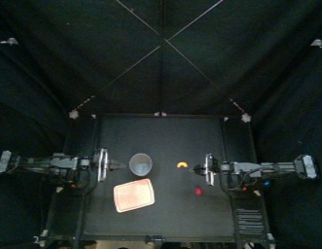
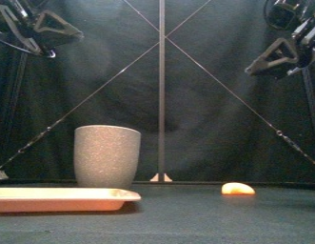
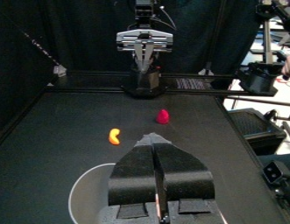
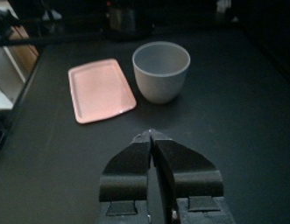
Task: Pick the tangerine then place it in the grey bowl
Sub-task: Pick the tangerine
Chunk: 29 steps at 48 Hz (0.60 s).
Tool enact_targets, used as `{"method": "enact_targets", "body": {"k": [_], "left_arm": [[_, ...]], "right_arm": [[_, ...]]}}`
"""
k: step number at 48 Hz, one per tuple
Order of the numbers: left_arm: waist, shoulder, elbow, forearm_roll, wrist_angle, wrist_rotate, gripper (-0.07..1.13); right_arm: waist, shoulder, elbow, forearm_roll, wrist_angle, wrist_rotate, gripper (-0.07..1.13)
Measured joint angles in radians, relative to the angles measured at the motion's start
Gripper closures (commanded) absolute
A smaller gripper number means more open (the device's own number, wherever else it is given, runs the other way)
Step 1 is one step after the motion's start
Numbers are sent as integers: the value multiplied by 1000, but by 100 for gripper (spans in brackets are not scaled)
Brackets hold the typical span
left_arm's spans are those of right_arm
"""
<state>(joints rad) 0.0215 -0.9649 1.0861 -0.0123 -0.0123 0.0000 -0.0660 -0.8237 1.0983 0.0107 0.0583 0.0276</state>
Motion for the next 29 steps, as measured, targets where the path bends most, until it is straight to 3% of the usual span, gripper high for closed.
{"method": "enact_targets", "body": {"k": [5, 14, 18, 21, 29], "left_arm": [[8, -2, 0, 0, 5, 0, 102], [11, 0, 2, 0, 3, 0, 102], [9, 0, 2, 0, 3, 0, 102], [11, 0, 0, 0, 3, 0, 102], [12, 0, 2, 0, 3, 0, 102]], "right_arm": [[-31, 20, -26, 2, 84, 0, 82], [-80, 69, -29, 41, 126, 2, 24], [-100, 89, -31, 67, 117, 3, 6], [-123, 104, -31, 81, 109, 2, -1], [-181, 215, -48, 80, 103, -3, 0]]}}
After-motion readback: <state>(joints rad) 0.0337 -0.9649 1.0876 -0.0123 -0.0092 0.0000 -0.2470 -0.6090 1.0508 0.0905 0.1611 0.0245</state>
